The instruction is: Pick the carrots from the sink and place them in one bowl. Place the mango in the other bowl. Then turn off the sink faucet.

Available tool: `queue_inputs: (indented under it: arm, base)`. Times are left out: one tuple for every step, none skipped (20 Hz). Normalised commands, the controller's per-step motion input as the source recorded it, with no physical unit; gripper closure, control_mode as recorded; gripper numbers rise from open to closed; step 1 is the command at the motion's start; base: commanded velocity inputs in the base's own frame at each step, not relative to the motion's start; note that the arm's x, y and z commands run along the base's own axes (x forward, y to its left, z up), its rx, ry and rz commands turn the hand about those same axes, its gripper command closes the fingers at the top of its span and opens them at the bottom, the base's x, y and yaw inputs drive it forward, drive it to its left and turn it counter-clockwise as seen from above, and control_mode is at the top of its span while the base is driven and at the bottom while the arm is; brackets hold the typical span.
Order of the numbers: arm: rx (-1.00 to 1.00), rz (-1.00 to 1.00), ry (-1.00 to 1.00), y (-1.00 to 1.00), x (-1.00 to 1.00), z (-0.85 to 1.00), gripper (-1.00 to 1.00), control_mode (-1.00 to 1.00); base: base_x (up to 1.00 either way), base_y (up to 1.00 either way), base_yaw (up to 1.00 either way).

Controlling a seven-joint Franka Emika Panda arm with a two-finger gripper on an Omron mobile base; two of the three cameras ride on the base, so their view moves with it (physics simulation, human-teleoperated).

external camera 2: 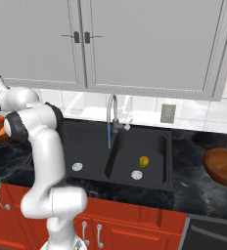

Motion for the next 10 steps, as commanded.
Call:
queue_inputs:
  arm:
    - [0.00, -0.03, 0.00, 0.00, 0.29, -0.32, 1.00, -1.00]
    - [0.00, -0.03, 0.00, 0.00, 0.28, -0.32, 1.00, -1.00]
    - [0.00, -0.03, 0.00, 0.00, 0.28, -0.30, 1.00, -1.00]
    - [0.00, -0.05, 0.00, 0.06, 0.30, -0.27, 1.00, -1.00]
    - [-0.01, -0.07, 0.00, 0.25, 0.36, -0.21, 1.00, -1.00]
    - [-0.01, -0.07, 0.00, 0.34, 0.36, -0.20, 1.00, -1.00]
    - [-0.01, -0.08, 0.00, 0.36, 0.33, -0.19, 1.00, -1.00]
    - [-0.01, -0.08, 0.00, 0.35, 0.29, -0.19, 1.00, -1.00]
    - [-0.01, -0.07, 0.00, 0.31, 0.29, -0.21, 1.00, -1.00]
    - [-0.01, -0.07, 0.00, 0.33, 0.30, -0.22, 1.00, -1.00]
  base:
    - [0.00, 0.00, 0.00]
    - [0.00, 0.00, 0.00]
    - [0.00, 0.00, 0.00]
    - [0.00, 0.00, 0.00]
    - [0.00, 0.00, 0.00]
    - [0.00, 0.00, 0.00]
    - [0.00, 0.00, 0.00]
    - [0.00, 0.00, 0.00]
    - [0.00, 0.00, 0.00]
    - [0.00, 0.00, 0.00]
